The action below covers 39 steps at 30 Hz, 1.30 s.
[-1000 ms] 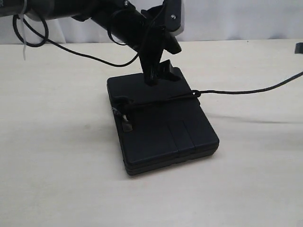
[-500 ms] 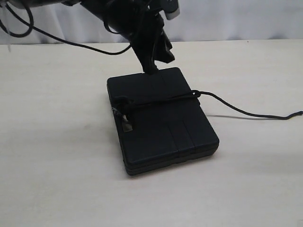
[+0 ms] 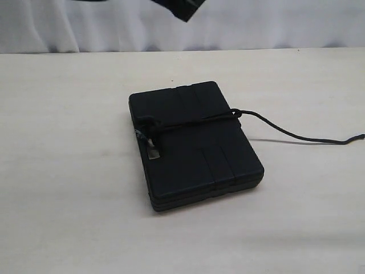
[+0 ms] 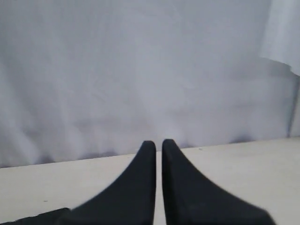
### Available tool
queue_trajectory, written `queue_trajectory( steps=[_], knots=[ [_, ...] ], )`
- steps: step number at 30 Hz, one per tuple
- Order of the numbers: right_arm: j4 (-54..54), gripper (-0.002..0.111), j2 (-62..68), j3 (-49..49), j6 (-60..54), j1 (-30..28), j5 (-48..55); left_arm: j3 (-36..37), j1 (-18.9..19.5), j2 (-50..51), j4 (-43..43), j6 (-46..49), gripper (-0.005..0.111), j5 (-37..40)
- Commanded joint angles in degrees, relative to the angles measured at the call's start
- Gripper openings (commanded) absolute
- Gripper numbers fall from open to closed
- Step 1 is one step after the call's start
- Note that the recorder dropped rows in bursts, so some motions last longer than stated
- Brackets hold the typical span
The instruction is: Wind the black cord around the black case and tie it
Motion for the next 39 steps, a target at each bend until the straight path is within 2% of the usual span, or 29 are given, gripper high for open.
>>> queue_trajectory(
  steps=[1, 8, 16, 23, 27, 33, 39],
  knots=[
    [0.0, 0.004, -4.5, 1.4, 0.8, 8.9, -1.4, 5.9, -0.1, -8.3, -3.3, -2.2, 0.000, -7.4],
    [0.0, 0.004, -11.1, 1.4, 3.3, 20.9, 0.1, 25.3, -0.1, -25.8, -6.7, -2.2, 0.000, -26.6],
    [0.0, 0.004, -20.4, 1.5, 4.0, 27.3, 6.8, 45.5, -0.1, -50.4, -10.2, -2.3, 0.000, -42.4],
    [0.0, 0.004, -28.7, 2.5, 5.3, 27.8, 17.5, 57.5, -0.1, -66.7, -12.2, -2.3, 0.000, -44.2],
    [0.0, 0.004, -34.4, 6.6, 5.3, 27.8, 17.3, 62.9, -0.1, -75.1, -12.3, -2.3, 0.000, -45.1],
    [0.0, 0.004, -40.7, 12.7, 5.7, 27.8, 13.8, 66.8, -0.1, -83.0, -12.7, -3.7, 0.000, -44.3],
    [0.0, 0.004, -42.5, 16.7, 5.7, 27.8, 10.5, 66.9, -0.1, -85.0, -12.1, -3.7, 0.000, -40.2]
  ],
)
